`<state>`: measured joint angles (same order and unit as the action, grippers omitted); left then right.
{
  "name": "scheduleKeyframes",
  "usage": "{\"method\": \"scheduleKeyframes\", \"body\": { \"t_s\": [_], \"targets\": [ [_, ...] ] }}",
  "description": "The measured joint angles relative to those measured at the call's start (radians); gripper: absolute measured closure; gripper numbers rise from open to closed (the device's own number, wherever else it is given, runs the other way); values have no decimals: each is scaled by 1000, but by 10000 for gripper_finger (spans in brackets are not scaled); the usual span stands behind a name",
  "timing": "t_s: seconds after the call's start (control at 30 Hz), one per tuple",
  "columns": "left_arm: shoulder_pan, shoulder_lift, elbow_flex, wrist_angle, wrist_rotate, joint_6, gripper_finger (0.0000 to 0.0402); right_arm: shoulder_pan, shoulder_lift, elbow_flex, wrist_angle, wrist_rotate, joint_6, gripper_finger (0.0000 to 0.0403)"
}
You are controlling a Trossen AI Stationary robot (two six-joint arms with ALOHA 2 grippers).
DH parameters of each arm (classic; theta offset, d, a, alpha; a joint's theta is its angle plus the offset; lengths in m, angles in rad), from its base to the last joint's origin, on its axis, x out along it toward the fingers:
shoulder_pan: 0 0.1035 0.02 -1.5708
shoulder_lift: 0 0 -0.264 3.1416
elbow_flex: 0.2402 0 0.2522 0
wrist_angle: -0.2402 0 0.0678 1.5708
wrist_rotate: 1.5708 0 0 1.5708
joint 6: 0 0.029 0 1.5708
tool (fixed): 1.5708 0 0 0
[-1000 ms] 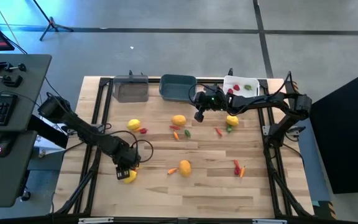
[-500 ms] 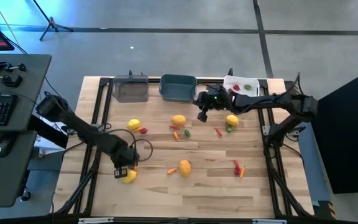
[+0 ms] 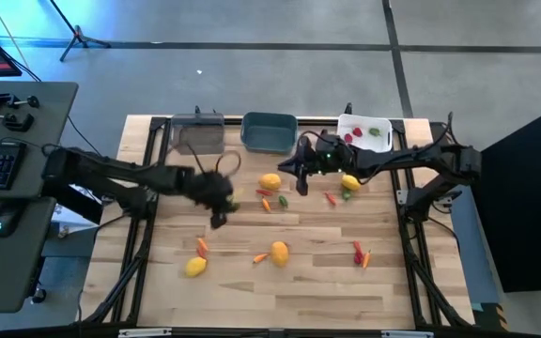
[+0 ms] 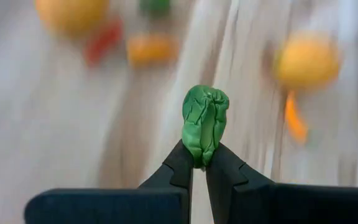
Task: Sort produce into baskets
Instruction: Put the green chili pepper into the white bin
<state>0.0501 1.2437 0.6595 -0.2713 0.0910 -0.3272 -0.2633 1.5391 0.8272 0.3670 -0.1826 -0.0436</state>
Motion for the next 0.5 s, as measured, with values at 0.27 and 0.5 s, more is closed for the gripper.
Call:
{"method": "scheduleKeyframes", "body": {
  "t_s": [0.27,0.5],
  "targets": [
    [295,99,-43,540,309,87,394,23,0,3,179,6,130,239],
    [422,246,-5,884,502,19,394,15,0,52,185,33,141,191]
  ]
}}
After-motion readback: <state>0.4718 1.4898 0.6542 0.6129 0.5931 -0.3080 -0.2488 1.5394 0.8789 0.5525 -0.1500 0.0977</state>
